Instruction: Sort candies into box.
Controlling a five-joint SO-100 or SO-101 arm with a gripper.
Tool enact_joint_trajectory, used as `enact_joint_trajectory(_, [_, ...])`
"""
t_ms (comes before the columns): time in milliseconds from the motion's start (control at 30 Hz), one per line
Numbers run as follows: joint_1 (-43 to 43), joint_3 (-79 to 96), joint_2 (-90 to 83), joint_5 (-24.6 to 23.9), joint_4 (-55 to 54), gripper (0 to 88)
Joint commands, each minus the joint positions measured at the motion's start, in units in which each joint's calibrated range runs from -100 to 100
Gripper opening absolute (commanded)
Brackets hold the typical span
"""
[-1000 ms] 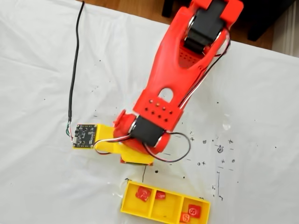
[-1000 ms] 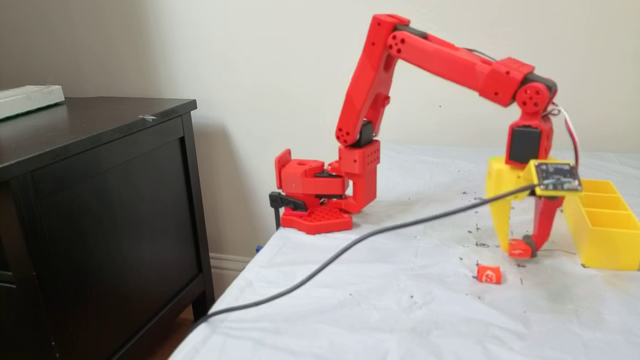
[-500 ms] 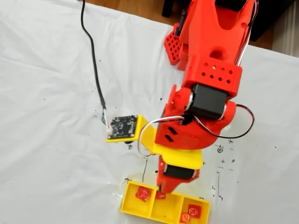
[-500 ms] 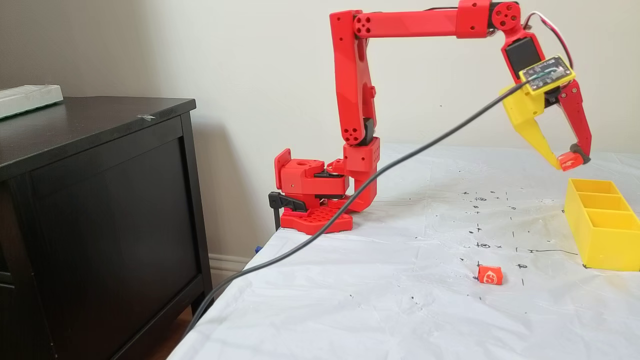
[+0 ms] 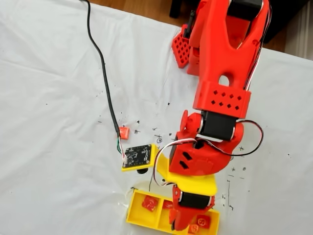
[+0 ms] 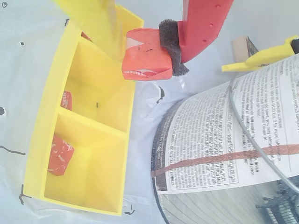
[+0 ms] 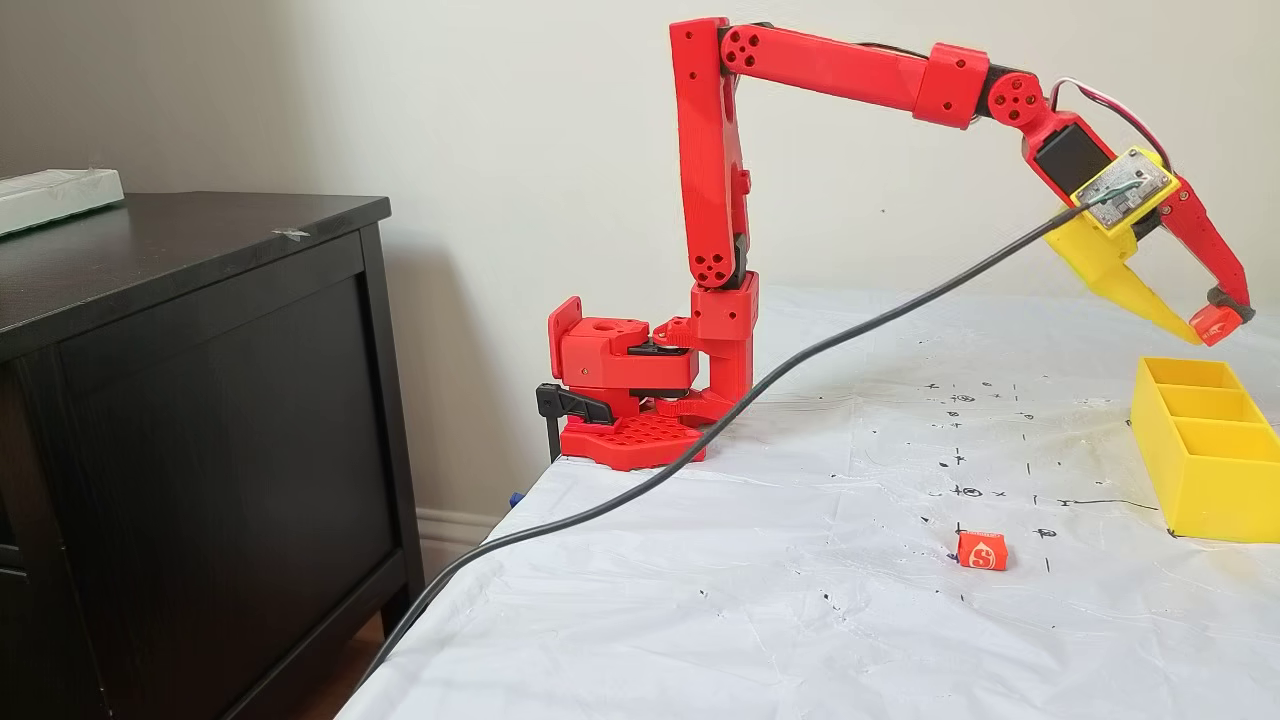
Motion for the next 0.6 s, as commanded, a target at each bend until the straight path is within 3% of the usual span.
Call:
enact_joint_trajectory(0, [-0.8,-5.8,1.5,1.2,0.8,0.2])
enact_joint_trajectory(567, [-1.3,-6.5,4.4,1.1,0.4,0.2])
